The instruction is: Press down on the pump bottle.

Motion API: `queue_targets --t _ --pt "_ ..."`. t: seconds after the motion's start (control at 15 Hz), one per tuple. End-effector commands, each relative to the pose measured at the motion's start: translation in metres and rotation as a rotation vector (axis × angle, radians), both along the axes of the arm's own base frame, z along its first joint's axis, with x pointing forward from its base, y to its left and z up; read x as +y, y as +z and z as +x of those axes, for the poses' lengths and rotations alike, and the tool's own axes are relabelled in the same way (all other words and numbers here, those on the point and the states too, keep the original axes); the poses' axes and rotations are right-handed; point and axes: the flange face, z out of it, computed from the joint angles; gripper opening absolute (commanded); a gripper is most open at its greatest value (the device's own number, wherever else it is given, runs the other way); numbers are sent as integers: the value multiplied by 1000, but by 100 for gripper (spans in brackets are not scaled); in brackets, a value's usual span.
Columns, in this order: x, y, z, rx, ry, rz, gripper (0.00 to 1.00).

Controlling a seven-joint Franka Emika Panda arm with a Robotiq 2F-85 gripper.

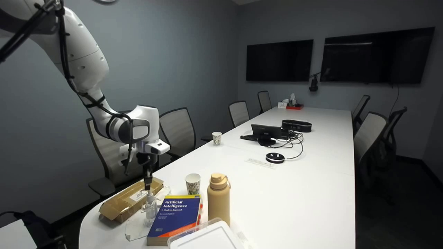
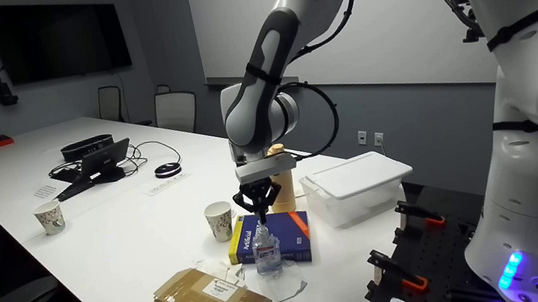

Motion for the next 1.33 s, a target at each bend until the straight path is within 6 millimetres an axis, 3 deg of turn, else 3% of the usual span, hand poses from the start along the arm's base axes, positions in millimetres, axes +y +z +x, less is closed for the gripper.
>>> queue_targets --t 0.0,0.6,1.27 --pt "3 -24 -14 -11 -16 -20 0" --pt "2 -25 -16 -25 -14 -27 0" --pt "-1 3 -5 -28 -44 10 0"
